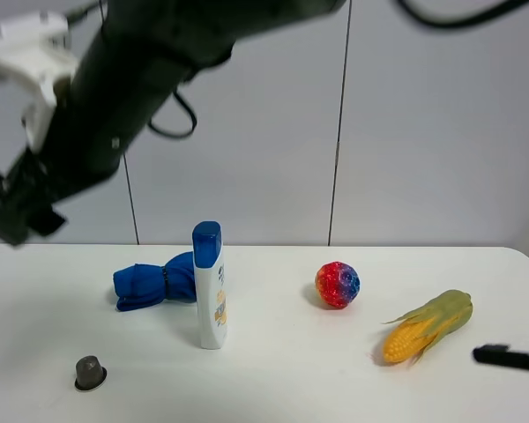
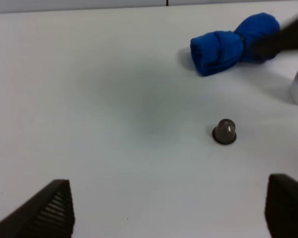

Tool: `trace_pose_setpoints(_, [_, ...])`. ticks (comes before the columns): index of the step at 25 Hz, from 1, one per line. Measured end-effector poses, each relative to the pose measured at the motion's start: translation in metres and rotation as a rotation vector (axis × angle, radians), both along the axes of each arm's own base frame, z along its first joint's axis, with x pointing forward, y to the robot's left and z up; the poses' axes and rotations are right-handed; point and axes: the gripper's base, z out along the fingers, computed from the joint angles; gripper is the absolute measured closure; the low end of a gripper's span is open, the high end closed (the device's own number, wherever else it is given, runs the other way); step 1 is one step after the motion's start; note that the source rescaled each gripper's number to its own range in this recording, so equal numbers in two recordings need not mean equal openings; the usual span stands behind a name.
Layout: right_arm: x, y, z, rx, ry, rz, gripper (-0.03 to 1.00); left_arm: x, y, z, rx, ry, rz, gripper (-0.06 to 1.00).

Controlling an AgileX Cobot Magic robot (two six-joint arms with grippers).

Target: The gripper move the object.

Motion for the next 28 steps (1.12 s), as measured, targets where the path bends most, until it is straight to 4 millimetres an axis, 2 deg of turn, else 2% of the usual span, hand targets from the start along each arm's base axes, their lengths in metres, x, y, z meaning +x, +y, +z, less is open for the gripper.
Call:
trace_pose_setpoints(3, [-0.016,-0.024,0.069,0.105,-0.099,0.0,0.16,0.0,0.0,0.0,0.0,0.0,0.0,-0.06])
trace_pose_setpoints(6, [-0.032,-0.05,0.119,0.163,-0.175,-0.012,0.16,0.0,0.0,0.0,0.0,0.0,0.0,-0.06])
trace_pose_setpoints(8, [-0.042,-0.07,0.145,0.175,-0.213,-0.038,0.16,0.0,0.0,0.0,0.0,0.0,0.0,-0.06])
trace_pose_setpoints(12, [-0.055,-0.105,0.175,0.137,-0.237,-0.141,0.16,0.0,0.0,0.0,0.0,0.0,0.0,-0.06])
trace_pose_setpoints(14, [-0.057,-0.119,0.178,0.094,-0.227,-0.209,0.16,0.0,0.0,0.0,0.0,0.0,0.0,-0.06])
trace_pose_setpoints(17, [-0.06,-0.135,0.169,0.01,-0.192,-0.293,0.16,0.0,0.0,0.0,0.0,0.0,0.0,-0.06])
trace_pose_setpoints(22, [-0.07,-0.154,0.129,-0.111,-0.116,-0.329,0.16,0.0,0.0,0.0,0.0,0.0,0.0,-0.06])
trace_pose_setpoints(28, [-0.097,-0.189,0.087,-0.096,-0.06,-0.353,0.16,0.0,0.0,0.0,0.0,0.0,0.0,-0.06])
